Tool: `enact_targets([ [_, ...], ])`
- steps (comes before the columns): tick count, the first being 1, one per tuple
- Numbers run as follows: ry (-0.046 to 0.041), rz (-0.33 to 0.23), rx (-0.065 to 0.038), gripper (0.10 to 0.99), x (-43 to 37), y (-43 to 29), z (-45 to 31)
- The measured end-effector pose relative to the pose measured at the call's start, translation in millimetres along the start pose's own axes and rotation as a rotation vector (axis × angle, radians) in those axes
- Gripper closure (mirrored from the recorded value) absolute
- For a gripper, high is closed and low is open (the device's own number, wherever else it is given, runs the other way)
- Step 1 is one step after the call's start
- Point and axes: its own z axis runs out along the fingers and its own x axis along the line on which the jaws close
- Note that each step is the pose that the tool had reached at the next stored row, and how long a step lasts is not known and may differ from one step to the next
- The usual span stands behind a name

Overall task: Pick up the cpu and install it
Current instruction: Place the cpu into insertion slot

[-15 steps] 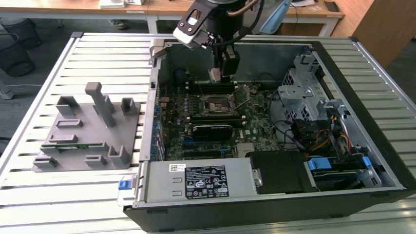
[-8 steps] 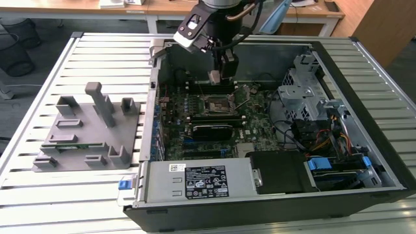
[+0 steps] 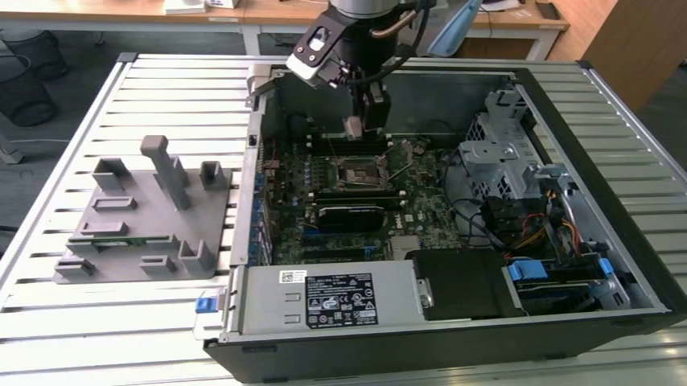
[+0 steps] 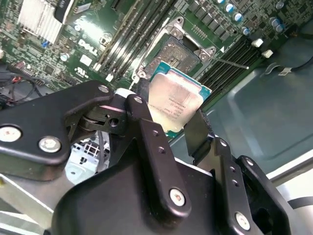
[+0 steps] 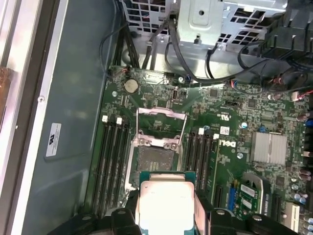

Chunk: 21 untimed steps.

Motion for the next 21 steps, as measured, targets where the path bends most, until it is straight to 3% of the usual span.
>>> enact_targets([
  [7,-0.0009,0.01,0.0,0.557,7.1,-0.2,11.8],
  [21,-0.0025,0.028,0.0,0.557,9.4,2.0,34.0],
])
